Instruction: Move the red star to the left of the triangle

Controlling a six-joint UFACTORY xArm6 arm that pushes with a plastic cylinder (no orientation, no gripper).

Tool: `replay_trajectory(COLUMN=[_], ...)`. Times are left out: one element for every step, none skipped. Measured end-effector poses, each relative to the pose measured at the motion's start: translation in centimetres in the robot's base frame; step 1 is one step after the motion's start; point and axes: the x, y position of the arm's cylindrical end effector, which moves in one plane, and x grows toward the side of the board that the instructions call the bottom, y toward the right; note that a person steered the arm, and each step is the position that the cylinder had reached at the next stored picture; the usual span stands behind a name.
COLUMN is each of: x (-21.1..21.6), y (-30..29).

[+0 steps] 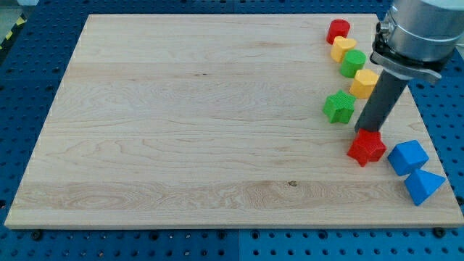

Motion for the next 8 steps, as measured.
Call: replay_trajectory(x=[1.7,2.8,3.1,3.1,3.4,4.4,5.6,5.4], y=[0.0,-0.3,-1.5,-3.4,-3.7,-3.7,-3.7,-3.6])
